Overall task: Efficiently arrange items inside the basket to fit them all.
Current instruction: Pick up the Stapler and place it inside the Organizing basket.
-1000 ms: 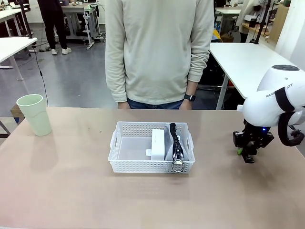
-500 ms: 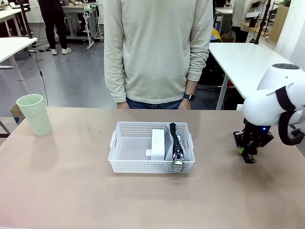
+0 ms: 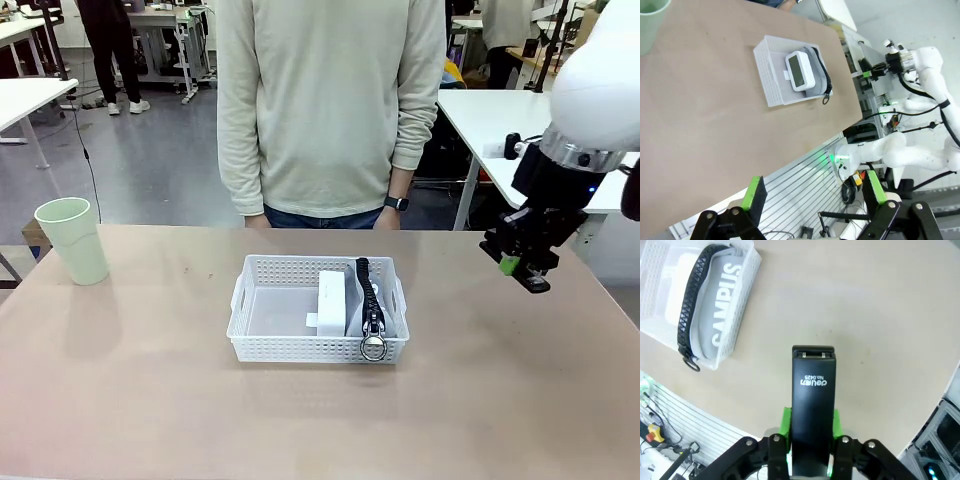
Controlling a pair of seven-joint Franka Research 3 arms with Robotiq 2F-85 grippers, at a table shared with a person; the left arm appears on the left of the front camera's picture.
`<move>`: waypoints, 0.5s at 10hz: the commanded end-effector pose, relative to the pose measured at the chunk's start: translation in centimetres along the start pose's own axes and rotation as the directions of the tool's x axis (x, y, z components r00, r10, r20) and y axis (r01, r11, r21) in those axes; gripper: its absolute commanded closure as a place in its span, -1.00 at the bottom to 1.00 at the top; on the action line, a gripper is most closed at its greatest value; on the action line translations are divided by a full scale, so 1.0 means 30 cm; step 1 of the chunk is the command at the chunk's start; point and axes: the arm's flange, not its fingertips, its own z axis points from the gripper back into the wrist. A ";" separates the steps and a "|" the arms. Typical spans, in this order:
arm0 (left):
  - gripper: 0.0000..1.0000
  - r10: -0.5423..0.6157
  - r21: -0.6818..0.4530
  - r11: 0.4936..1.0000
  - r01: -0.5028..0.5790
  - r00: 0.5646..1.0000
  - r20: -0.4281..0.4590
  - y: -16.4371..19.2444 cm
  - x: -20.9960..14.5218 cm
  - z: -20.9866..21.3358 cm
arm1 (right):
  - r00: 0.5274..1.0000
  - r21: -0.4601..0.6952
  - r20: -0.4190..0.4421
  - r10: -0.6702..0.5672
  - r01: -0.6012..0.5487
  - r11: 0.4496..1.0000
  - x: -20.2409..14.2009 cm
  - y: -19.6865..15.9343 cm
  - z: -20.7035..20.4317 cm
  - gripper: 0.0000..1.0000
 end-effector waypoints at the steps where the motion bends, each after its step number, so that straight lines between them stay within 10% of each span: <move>1: -1.00 -0.016 -0.018 1.000 0.016 1.000 0.006 -0.001 0.002 0.010 | 0.994 -0.033 -0.003 -0.107 0.107 0.994 0.059 -0.106 -0.177 1.00; 3: -1.00 -0.016 -0.018 1.000 0.016 1.000 0.006 -0.001 0.002 0.010 | 0.994 -0.033 -0.003 -0.107 0.107 0.994 0.059 -0.106 -0.177 1.00; 4: -1.00 -0.016 -0.018 1.000 0.016 1.000 0.006 -0.001 0.002 0.010 | 0.998 -0.010 -0.019 -0.058 0.058 0.998 0.023 -0.080 -0.126 0.27; 5: -1.00 -0.016 -0.018 1.000 0.016 1.000 0.006 -0.001 0.002 0.010 | 0.999 -0.164 -0.015 0.030 -0.032 0.986 0.089 0.037 -0.102 0.32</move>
